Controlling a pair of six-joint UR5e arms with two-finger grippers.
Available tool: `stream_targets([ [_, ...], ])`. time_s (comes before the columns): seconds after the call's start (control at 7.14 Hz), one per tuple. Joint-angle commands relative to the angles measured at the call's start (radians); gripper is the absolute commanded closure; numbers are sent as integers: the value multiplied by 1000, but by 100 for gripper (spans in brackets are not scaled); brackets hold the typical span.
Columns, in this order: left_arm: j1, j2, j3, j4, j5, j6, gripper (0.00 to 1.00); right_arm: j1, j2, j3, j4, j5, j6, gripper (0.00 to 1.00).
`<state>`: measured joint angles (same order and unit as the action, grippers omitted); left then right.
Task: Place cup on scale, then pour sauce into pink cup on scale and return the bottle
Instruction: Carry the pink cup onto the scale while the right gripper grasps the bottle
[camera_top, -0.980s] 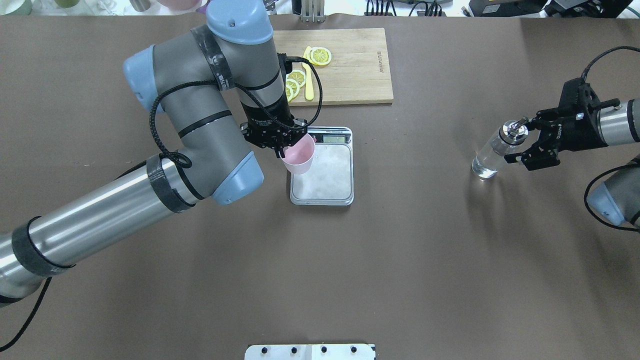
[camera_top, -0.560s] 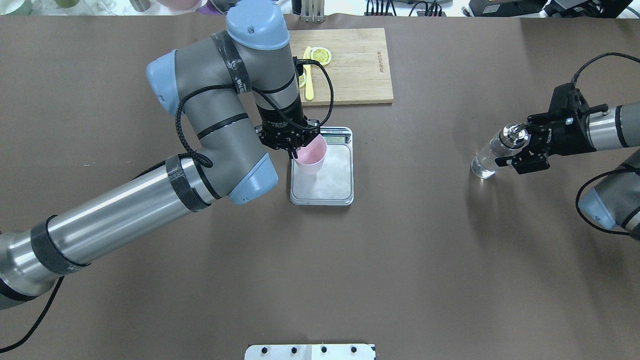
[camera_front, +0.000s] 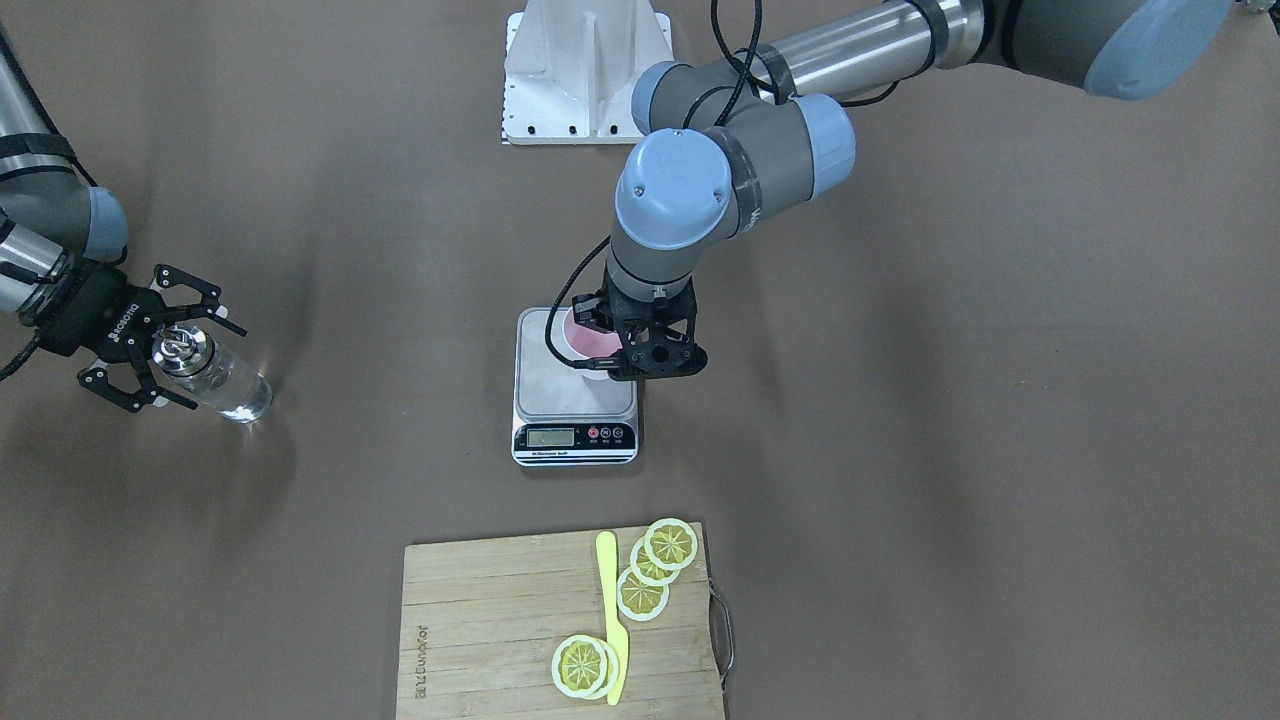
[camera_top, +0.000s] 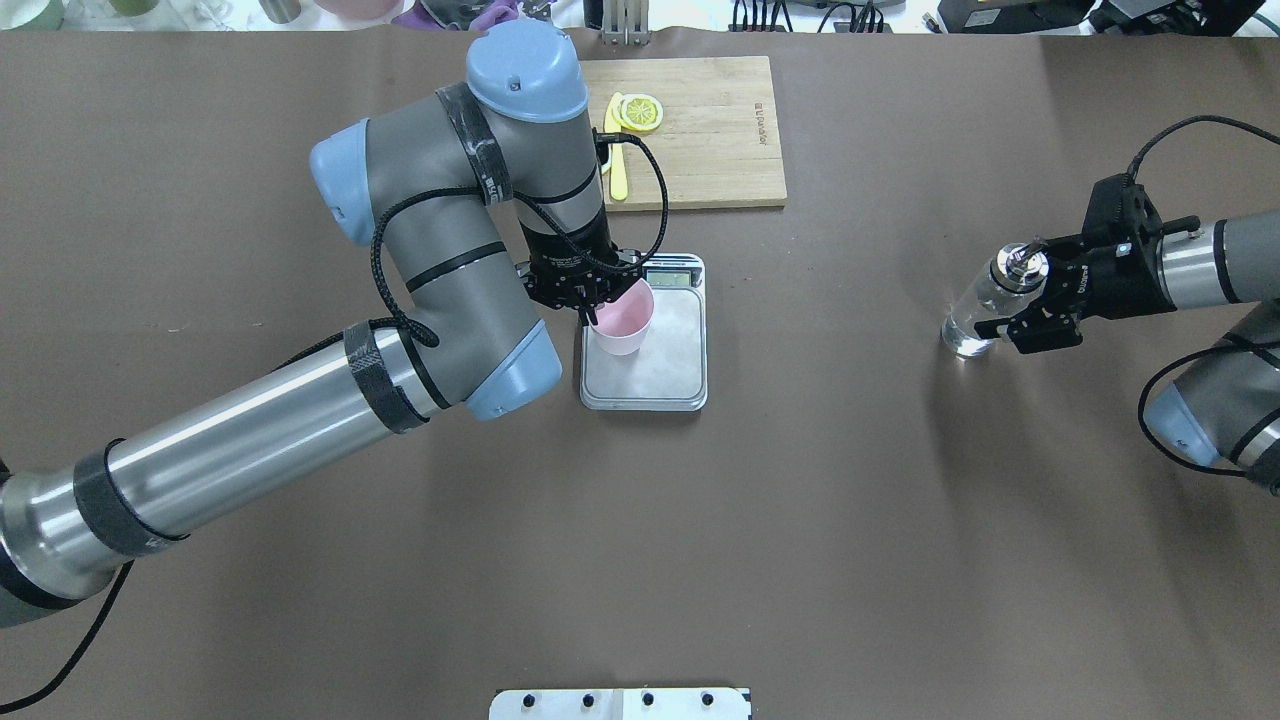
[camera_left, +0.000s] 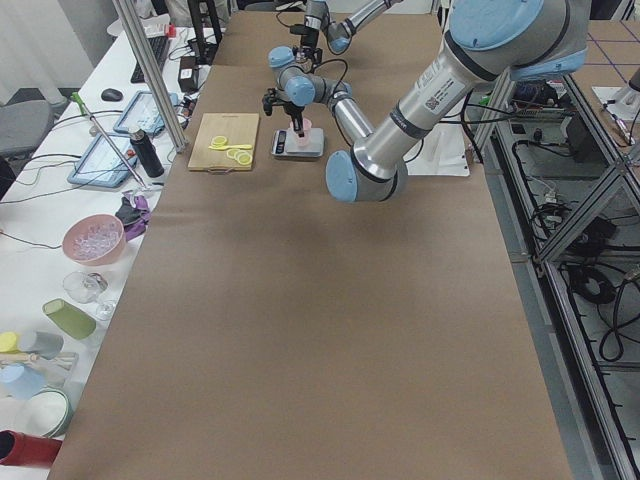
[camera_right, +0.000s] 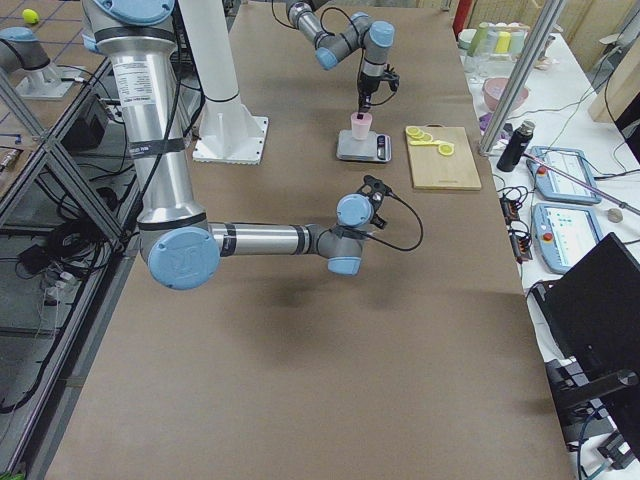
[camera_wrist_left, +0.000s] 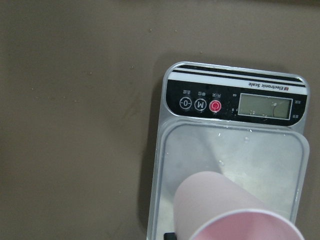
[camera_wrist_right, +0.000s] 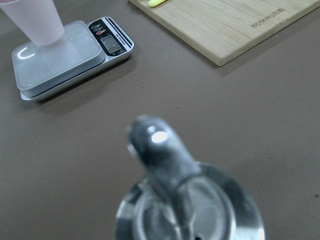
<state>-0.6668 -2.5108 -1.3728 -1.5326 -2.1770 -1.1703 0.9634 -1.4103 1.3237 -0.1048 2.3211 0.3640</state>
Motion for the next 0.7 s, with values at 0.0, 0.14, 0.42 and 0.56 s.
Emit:
stream_targets([
  [0.0, 1, 0, -5, -15, 2, -2, 82, -8, 1, -4, 14, -17, 15, 37],
  [0.14, 3, 4, -3, -30, 2, 1, 59, -8, 1, -4, 16, -20, 15, 46],
  [0.42, 4, 7, 0, -46, 2, 3, 45, -8, 1, -4, 16, -20, 15, 88],
  [0.56, 4, 7, -3, -44, 2, 1, 44, -8, 1, -3, 17, -19, 15, 95],
])
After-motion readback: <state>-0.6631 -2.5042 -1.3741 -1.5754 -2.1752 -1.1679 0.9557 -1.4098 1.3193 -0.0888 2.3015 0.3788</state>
